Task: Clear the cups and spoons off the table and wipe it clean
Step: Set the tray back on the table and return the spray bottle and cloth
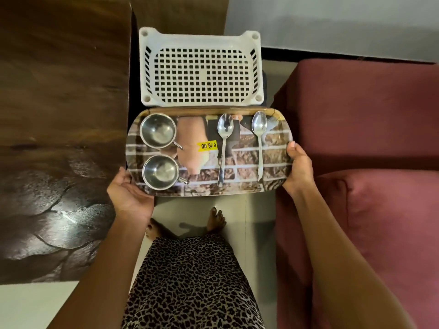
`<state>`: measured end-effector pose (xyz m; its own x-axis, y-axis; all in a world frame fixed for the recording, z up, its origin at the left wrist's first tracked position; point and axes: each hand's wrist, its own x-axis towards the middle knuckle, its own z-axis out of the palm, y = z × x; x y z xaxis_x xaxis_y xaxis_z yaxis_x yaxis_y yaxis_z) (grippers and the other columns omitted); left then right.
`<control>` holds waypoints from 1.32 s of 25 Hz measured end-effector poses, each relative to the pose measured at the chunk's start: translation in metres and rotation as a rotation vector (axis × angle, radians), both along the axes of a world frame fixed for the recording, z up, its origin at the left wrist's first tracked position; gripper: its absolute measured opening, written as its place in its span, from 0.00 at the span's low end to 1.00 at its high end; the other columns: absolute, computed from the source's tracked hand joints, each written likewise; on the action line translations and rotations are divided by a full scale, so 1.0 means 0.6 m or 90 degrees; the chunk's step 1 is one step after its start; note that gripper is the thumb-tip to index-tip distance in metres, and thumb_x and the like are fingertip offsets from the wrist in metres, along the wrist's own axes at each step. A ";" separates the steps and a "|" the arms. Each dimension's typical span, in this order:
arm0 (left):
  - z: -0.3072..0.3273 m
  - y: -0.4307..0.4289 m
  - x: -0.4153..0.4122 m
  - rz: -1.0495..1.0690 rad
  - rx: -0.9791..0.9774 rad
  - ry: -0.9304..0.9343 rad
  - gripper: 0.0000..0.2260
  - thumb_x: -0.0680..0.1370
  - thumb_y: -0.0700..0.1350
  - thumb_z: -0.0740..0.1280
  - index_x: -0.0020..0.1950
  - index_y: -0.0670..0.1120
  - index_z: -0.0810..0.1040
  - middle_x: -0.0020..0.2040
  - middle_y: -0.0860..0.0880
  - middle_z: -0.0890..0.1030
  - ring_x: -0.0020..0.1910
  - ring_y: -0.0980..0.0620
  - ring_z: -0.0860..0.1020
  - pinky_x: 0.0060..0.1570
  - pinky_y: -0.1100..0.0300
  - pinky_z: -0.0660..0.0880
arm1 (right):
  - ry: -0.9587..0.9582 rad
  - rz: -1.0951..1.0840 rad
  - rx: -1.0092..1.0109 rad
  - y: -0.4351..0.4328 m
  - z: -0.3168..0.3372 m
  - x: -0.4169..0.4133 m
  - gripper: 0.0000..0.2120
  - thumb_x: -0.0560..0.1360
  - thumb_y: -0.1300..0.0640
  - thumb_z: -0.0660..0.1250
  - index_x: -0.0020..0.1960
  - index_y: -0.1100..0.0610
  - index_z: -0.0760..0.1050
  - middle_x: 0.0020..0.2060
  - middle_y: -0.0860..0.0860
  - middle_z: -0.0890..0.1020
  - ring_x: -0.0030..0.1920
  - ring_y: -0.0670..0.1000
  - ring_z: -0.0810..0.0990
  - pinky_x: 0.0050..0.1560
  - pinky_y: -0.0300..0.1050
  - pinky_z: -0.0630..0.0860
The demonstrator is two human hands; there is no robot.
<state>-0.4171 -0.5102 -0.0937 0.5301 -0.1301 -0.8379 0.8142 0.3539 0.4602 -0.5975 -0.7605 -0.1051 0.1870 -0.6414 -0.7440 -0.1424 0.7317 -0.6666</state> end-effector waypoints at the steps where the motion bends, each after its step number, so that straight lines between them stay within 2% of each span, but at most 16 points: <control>1: 0.013 0.004 0.000 -0.016 0.005 0.002 0.14 0.79 0.48 0.53 0.54 0.47 0.77 0.51 0.47 0.82 0.56 0.47 0.78 0.58 0.49 0.72 | -0.001 -0.003 -0.002 0.002 0.020 -0.001 0.10 0.79 0.55 0.60 0.50 0.55 0.80 0.53 0.56 0.82 0.56 0.59 0.80 0.57 0.62 0.75; 4: 0.062 0.021 0.009 -0.015 0.025 -0.002 0.11 0.78 0.46 0.56 0.58 0.47 0.73 0.63 0.44 0.76 0.62 0.44 0.74 0.63 0.45 0.70 | -0.021 -0.008 -0.008 0.012 0.101 -0.001 0.09 0.79 0.56 0.60 0.50 0.57 0.79 0.51 0.56 0.82 0.54 0.58 0.80 0.57 0.60 0.76; 6: 0.112 0.030 0.016 -0.015 0.039 -0.027 0.09 0.78 0.46 0.57 0.57 0.47 0.72 0.64 0.44 0.75 0.62 0.44 0.74 0.62 0.44 0.71 | -0.046 -0.009 -0.021 0.024 0.161 0.002 0.09 0.79 0.57 0.60 0.49 0.58 0.79 0.48 0.56 0.83 0.51 0.57 0.81 0.55 0.58 0.77; 8: 0.165 0.036 0.020 -0.024 0.044 -0.049 0.07 0.80 0.45 0.57 0.49 0.48 0.74 0.52 0.49 0.82 0.52 0.49 0.80 0.51 0.51 0.77 | -0.058 -0.015 -0.043 0.034 0.223 0.002 0.09 0.79 0.57 0.60 0.46 0.58 0.78 0.44 0.53 0.83 0.45 0.53 0.82 0.51 0.54 0.79; 9: 0.201 0.034 0.024 -0.031 0.045 -0.072 0.08 0.80 0.44 0.56 0.45 0.50 0.74 0.45 0.51 0.82 0.45 0.52 0.81 0.44 0.54 0.78 | -0.067 -0.022 -0.054 0.036 0.257 0.005 0.09 0.79 0.58 0.60 0.45 0.57 0.78 0.42 0.52 0.83 0.43 0.52 0.82 0.49 0.52 0.79; 10: 0.242 0.030 0.030 -0.034 0.040 -0.100 0.09 0.80 0.43 0.56 0.44 0.50 0.73 0.43 0.51 0.81 0.42 0.53 0.80 0.41 0.55 0.77 | -0.080 -0.030 -0.071 0.036 0.295 0.010 0.09 0.79 0.58 0.61 0.44 0.57 0.78 0.40 0.51 0.83 0.42 0.51 0.82 0.48 0.51 0.79; 13: 0.344 0.038 0.048 -0.040 0.022 -0.164 0.10 0.81 0.41 0.55 0.42 0.50 0.71 0.43 0.51 0.78 0.41 0.53 0.78 0.42 0.55 0.76 | -0.106 -0.021 -0.118 0.040 0.392 0.023 0.09 0.79 0.59 0.61 0.44 0.57 0.79 0.39 0.50 0.84 0.42 0.50 0.82 0.49 0.50 0.79; 18: 0.467 0.063 0.078 -0.035 -0.055 -0.231 0.13 0.81 0.41 0.55 0.39 0.49 0.73 0.34 0.52 0.83 0.39 0.53 0.80 0.39 0.57 0.78 | -0.158 -0.031 -0.154 0.072 0.511 0.038 0.09 0.79 0.60 0.60 0.49 0.60 0.79 0.45 0.54 0.83 0.46 0.53 0.83 0.48 0.50 0.80; 24: 0.557 0.125 0.098 -0.040 -0.150 -0.265 0.13 0.81 0.40 0.52 0.45 0.46 0.74 0.47 0.47 0.79 0.45 0.50 0.78 0.48 0.51 0.76 | -0.203 -0.072 -0.189 0.144 0.631 0.045 0.08 0.79 0.61 0.61 0.49 0.61 0.79 0.43 0.54 0.83 0.42 0.52 0.82 0.44 0.49 0.80; 27: 0.593 0.193 0.096 -0.046 -0.169 -0.271 0.14 0.81 0.40 0.51 0.48 0.45 0.76 0.48 0.46 0.80 0.46 0.49 0.79 0.52 0.49 0.75 | -0.221 -0.090 -0.193 0.224 0.672 0.038 0.08 0.78 0.62 0.62 0.46 0.62 0.79 0.42 0.55 0.83 0.42 0.53 0.82 0.43 0.50 0.80; 33: 0.654 0.396 0.089 -0.052 -0.180 -0.284 0.14 0.81 0.40 0.52 0.48 0.44 0.77 0.50 0.44 0.80 0.50 0.47 0.78 0.59 0.47 0.71 | -0.259 -0.119 -0.198 0.439 0.726 0.034 0.06 0.77 0.63 0.63 0.45 0.64 0.78 0.42 0.55 0.83 0.39 0.52 0.83 0.39 0.48 0.82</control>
